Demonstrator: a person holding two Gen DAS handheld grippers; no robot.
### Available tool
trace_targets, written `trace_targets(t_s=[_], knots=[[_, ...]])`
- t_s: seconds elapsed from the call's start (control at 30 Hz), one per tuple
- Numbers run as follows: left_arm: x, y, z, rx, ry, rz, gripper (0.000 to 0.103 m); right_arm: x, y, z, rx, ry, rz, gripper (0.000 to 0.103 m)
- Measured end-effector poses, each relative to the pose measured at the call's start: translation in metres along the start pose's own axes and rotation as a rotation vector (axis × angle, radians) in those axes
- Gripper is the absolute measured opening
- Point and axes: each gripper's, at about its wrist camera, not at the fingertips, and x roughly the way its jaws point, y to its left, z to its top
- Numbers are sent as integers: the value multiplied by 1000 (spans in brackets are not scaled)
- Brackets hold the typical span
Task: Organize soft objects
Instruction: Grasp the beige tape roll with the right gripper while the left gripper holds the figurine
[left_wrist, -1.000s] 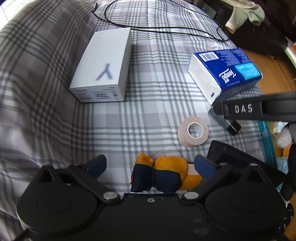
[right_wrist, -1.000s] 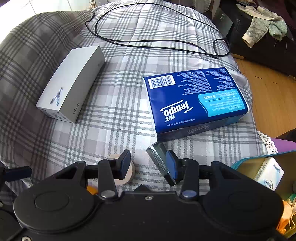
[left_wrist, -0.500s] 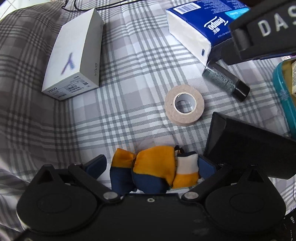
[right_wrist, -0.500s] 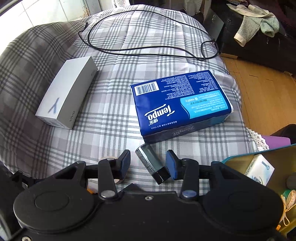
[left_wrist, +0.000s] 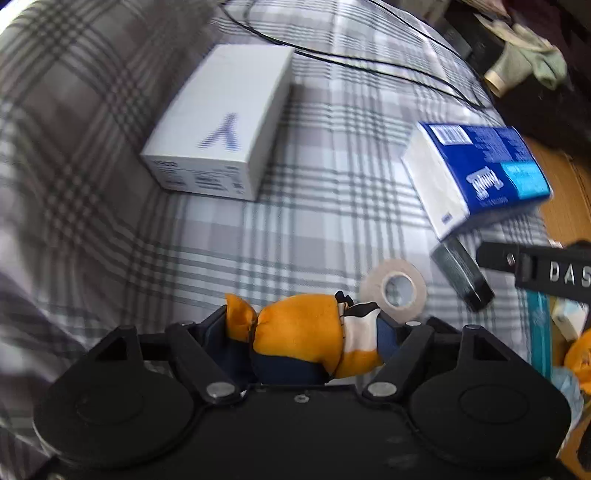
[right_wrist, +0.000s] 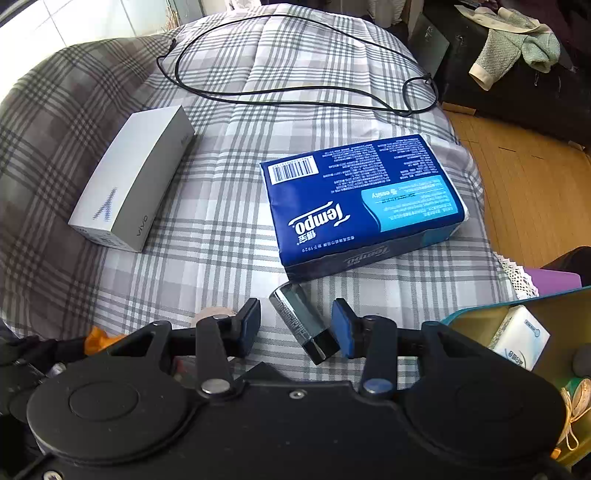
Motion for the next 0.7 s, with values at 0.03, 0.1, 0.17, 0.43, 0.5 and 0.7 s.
trace_targets(t_s=[0.03, 0.1, 0.17, 0.43, 0.5, 0.7], knots=[[-2, 2, 0, -26, -17, 47, 75, 3, 2, -1, -7, 8, 6, 43], [-5, 4, 1, -67, -43, 88, 75, 8, 8, -2, -23, 23, 17, 44], [-6, 8, 2, -106, -52, 95, 75, 15, 17, -4, -47, 39, 29, 46], [-8, 31, 1, -251, -55, 107, 75, 36, 48, -11, -131, 79, 50, 51], [-8, 32, -1, -267, -61, 118, 75, 39, 53, -12, -150, 83, 43, 52], [-6, 31, -1, -269, -56, 115, 75, 45, 67, -16, -199, 85, 23, 56]])
